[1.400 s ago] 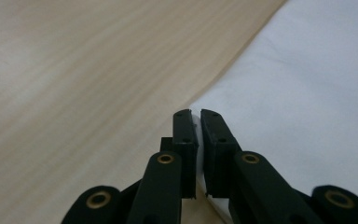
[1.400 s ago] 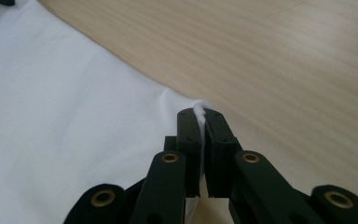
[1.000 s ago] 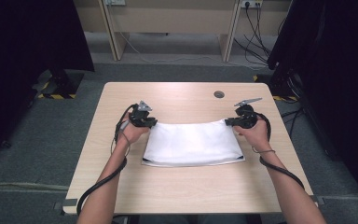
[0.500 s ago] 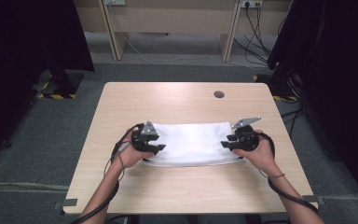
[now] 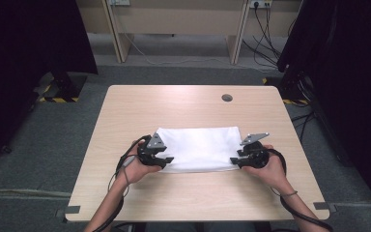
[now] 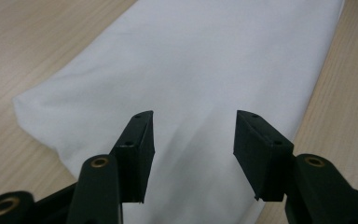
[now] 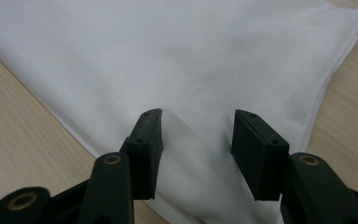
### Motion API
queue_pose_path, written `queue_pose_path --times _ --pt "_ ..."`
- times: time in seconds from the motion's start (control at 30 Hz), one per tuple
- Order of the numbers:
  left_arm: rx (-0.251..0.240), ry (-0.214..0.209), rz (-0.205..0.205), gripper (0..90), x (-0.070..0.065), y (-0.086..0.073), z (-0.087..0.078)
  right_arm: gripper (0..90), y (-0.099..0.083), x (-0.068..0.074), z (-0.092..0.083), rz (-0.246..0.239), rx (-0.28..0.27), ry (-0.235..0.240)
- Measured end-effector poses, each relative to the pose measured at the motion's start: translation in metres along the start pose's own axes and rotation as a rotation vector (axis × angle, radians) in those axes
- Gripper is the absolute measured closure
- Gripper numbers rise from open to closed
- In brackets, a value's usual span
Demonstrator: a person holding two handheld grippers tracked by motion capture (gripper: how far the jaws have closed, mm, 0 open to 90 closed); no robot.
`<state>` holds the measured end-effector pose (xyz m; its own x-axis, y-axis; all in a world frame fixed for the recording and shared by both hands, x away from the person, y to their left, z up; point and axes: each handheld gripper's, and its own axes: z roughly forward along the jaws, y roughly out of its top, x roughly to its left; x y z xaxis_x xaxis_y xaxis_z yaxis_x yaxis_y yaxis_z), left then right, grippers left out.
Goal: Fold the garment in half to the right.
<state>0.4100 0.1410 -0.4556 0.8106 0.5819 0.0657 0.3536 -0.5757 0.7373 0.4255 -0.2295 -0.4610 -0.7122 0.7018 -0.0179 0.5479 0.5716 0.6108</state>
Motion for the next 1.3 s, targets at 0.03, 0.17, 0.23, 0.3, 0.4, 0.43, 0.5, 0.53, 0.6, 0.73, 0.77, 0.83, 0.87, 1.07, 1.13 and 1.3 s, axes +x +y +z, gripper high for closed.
queue_pose_path --times 0.03,0.17,0.23,0.3,0.4,0.43,0.5,0.53,0.6,0.73,0.77,0.83,0.87,1.07,1.13,1.3 --pt "0.001 -0.004 -0.001 47.2 -0.001 0.0 0.001 52.8 -0.002 0.0 0.0 0.006 -0.008 0.002" --pt "0.029 -0.022 0.006 48.6 -0.005 -0.005 0.005 52.9 -0.007 -0.001 -0.001 0.022 -0.025 0.003" --pt "0.04 -0.032 0.007 48.2 -0.007 -0.008 0.008 50.9 -0.007 0.0 -0.003 0.028 -0.025 0.0" --pt "0.034 -0.033 0.004 47.2 -0.008 -0.009 0.008 45.8 -0.007 0.002 -0.006 0.035 -0.025 -0.012" --pt "0.036 -0.04 -0.001 46.9 -0.01 -0.009 0.008 45.4 -0.008 0.008 -0.013 0.035 -0.041 -0.013" --pt "0.047 -0.033 0.009 46.9 -0.011 -0.01 0.008 45.6 -0.009 0.01 -0.014 0.032 -0.036 -0.021" --pt "0.056 -0.032 0.013 47.0 -0.012 -0.012 0.01 46.1 -0.014 0.012 -0.015 0.028 -0.027 -0.028" --pt "0.051 -0.035 0.006 47.2 -0.012 -0.014 0.01 46.7 -0.017 0.013 -0.015 0.033 -0.024 -0.029" --pt "0.046 -0.034 -0.001 47.3 -0.012 -0.015 0.01 47.6 -0.022 0.013 -0.014 0.037 -0.027 -0.035" --pt "0.054 -0.022 0.01 46.9 -0.015 -0.014 0.009 49.1 -0.024 0.014 -0.012 0.039 -0.038 -0.048" --pt "0.054 -0.022 0.01 46.9 -0.015 -0.014 0.009 49.1 -0.025 0.014 -0.012 0.038 -0.041 -0.05" --pt "0.029 -0.01 -0.008 46.7 -0.014 -0.013 0.005 49.4 -0.025 0.014 -0.012 0.038 -0.041 -0.05" --pt "0.029 -0.01 -0.008 46.7 -0.014 -0.013 0.005 49.4 -0.024 0.013 -0.016 0.051 -0.051 -0.033" --pt "0.048 -0.015 -0.03 46.3 -0.01 -0.02 0.002 49.4 -0.026 0.008 -0.017 0.095 -0.054 0.002" --pt "0.038 -0.019 -0.04 44.8 -0.01 -0.023 0.001 49.3 -0.026 0.008 -0.017 0.095 -0.054 0.002" --pt "-0.017 -0.001 -0.07 39.4 -0.008 -0.023 -0.008 47.8 -0.024 0.007 -0.018 0.1 -0.062 0.001"
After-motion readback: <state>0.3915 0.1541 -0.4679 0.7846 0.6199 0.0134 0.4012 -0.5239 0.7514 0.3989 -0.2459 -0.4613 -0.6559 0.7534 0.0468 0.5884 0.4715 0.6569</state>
